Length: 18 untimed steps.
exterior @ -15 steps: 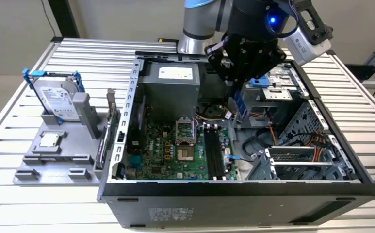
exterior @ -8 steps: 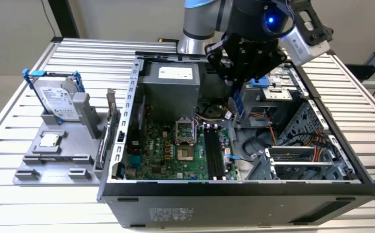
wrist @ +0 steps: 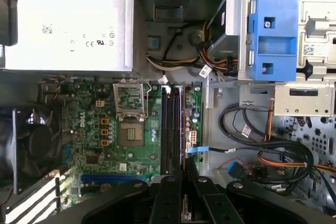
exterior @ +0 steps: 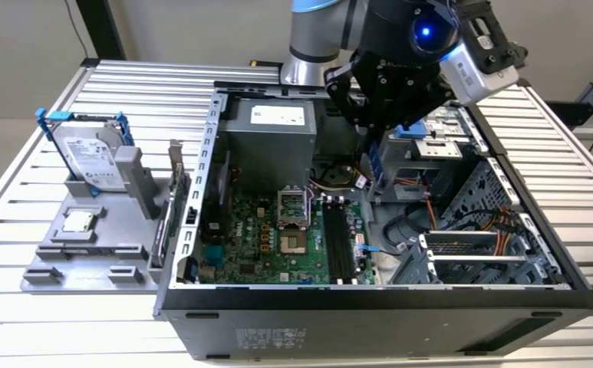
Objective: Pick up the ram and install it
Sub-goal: 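Insert the ram into the slot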
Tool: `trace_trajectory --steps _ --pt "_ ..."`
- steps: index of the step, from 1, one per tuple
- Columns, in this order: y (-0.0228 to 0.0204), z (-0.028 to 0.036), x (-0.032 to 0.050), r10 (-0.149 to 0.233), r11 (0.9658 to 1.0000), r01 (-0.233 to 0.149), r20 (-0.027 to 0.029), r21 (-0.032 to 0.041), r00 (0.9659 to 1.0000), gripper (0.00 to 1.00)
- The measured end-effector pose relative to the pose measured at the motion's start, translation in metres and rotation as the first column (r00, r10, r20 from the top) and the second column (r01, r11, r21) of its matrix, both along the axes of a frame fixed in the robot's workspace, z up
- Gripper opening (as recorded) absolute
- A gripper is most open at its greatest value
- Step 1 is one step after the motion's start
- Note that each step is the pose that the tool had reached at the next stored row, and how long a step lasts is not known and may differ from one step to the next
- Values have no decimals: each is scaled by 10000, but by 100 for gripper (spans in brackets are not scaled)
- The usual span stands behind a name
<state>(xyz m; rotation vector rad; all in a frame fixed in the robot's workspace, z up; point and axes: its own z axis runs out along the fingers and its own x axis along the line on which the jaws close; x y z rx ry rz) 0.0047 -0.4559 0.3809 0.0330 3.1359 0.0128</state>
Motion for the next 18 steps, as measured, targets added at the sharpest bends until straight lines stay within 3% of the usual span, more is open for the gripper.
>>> trace_trajectory --steps 12,18 --pt "0 0 0 -592 9982 592 0 1 9982 0" --pt "0 -1 0 -483 9988 483 1 0 9988 0"
